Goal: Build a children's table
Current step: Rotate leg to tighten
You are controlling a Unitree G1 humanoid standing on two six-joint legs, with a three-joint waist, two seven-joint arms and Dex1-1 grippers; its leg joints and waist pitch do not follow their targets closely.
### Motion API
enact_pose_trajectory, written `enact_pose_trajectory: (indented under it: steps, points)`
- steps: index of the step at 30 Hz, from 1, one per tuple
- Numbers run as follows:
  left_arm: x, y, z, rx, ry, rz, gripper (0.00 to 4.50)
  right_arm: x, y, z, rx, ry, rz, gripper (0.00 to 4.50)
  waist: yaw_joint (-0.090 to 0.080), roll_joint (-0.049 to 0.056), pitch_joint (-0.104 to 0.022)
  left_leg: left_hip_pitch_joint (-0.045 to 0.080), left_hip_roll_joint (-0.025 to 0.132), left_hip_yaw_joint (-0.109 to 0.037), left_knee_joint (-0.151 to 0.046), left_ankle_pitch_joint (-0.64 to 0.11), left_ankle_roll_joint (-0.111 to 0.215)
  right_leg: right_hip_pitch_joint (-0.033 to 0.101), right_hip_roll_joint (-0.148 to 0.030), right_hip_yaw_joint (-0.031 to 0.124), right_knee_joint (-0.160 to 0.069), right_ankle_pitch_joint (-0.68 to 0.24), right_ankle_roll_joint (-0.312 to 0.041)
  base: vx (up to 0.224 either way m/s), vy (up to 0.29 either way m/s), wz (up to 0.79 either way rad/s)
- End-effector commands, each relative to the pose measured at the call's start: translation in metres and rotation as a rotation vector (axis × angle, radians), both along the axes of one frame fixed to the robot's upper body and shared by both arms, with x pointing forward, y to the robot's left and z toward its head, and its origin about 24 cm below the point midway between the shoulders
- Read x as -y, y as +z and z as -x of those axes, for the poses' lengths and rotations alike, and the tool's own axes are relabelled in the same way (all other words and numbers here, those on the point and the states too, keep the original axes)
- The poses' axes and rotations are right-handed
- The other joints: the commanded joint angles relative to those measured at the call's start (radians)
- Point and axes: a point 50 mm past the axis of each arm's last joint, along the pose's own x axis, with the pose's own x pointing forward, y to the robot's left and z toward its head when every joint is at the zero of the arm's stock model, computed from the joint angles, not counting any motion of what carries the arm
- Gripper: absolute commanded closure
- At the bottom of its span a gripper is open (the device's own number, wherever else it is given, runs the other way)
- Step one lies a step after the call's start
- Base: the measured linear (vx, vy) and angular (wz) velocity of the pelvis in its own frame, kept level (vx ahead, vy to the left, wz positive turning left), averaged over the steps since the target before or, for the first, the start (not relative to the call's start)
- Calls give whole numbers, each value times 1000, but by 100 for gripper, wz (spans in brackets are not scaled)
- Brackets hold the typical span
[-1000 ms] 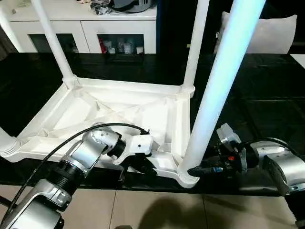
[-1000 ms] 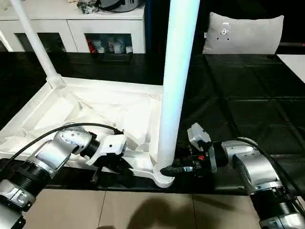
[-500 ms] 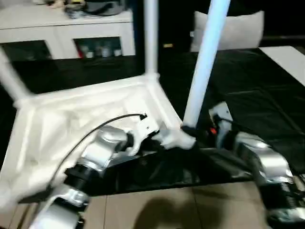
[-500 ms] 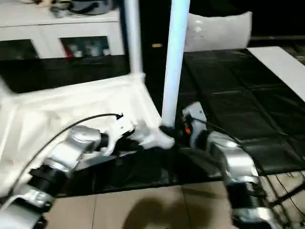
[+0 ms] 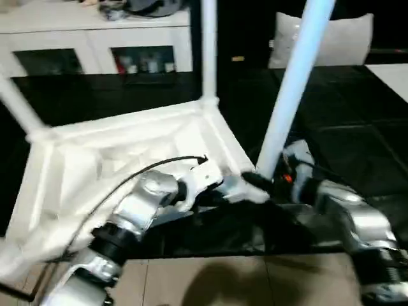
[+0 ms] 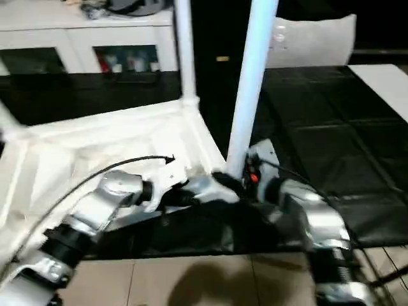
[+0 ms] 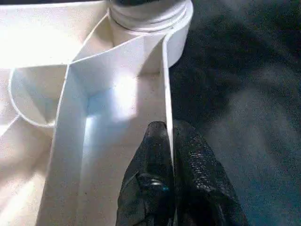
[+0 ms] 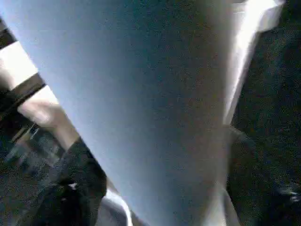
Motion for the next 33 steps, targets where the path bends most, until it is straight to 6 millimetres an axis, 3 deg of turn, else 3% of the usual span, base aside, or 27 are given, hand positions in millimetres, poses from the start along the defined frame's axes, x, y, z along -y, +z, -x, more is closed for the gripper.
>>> enact_pose_trajectory:
  steps: [1, 9, 10, 18, 24, 33]
  points:
    - [0, 7, 1, 34, -129, -20, 450, 3, 11, 6, 45, 115, 7, 61, 6, -16, -59, -3, 72, -28, -54, 1, 125, 63, -116, 86, -68, -292, 57, 0, 0, 0]
    - [-15, 8, 5, 23, -313, -104, 450, 14, 21, 23, 29, 389, 42, 41, 30, -17, -63, -4, 76, -28, -53, 6, 124, 64, -116, 87, -58, -269, 49, 0, 0, 0]
    - [-17, 8, 7, 20, -370, -117, 450, 15, 21, 24, 21, 443, 52, 68, 34, -16, -62, -2, 74, -26, -53, 0, 123, 62, -115, 86, -62, -282, 52, 0, 0, 0]
    - [-16, 8, 14, 23, -535, -149, 450, 4, 19, 26, -17, 632, 56, 130, 47, -18, -64, -2, 80, -28, -54, -7, 113, 62, -117, 87, -57, -290, 39, 0, 0, 0]
    - [-16, 7, 12, 39, -535, -158, 450, 0, 18, 27, -41, 690, 42, 197, 54, -20, -64, -3, 78, -27, -53, 5, 112, 62, -115, 87, -58, -292, 46, 0, 0, 0]
    - [-19, 4, 13, 17, -514, -147, 450, 0, 15, 30, -67, 719, 9, 245, 56, -21, -64, -3, 77, -26, -54, 3, 105, 63, -115, 86, -59, -299, 60, 0, 0, 0]
